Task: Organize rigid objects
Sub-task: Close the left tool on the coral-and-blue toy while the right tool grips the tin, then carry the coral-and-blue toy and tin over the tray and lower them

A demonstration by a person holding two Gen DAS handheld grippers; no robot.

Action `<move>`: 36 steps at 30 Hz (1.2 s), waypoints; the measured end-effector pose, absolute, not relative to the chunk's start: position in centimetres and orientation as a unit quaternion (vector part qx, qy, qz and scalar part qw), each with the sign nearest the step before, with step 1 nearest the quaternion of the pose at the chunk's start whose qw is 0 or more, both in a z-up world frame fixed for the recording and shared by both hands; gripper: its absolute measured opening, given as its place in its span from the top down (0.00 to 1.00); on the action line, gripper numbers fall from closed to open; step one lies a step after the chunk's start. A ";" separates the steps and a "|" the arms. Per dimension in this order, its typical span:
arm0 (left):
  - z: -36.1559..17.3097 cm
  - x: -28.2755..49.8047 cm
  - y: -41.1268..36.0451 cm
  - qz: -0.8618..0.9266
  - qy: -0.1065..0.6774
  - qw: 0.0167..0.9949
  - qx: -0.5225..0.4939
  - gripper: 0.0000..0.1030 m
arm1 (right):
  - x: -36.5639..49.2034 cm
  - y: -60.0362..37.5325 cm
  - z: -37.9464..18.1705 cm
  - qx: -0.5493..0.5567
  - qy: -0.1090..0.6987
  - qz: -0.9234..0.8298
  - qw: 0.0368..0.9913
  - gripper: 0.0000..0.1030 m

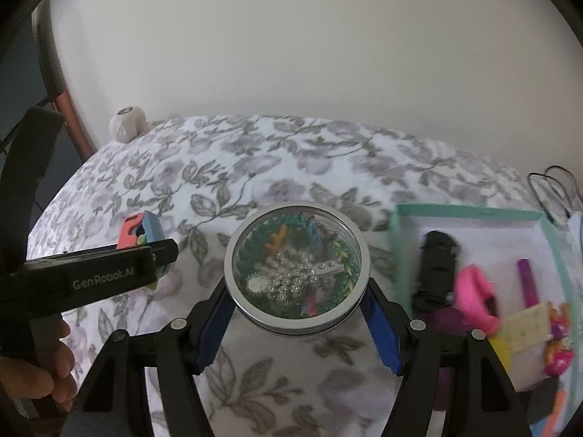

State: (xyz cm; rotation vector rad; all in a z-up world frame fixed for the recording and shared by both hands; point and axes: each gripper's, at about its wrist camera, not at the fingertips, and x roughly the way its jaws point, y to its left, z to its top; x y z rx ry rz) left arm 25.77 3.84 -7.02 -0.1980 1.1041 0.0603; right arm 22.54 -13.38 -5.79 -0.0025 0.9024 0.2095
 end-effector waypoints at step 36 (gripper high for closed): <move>-3.5 18.3 -17.4 -0.169 0.562 0.808 -0.049 0.34 | 13.4 -34.7 -3.8 0.082 0.488 -0.069 0.866 0.30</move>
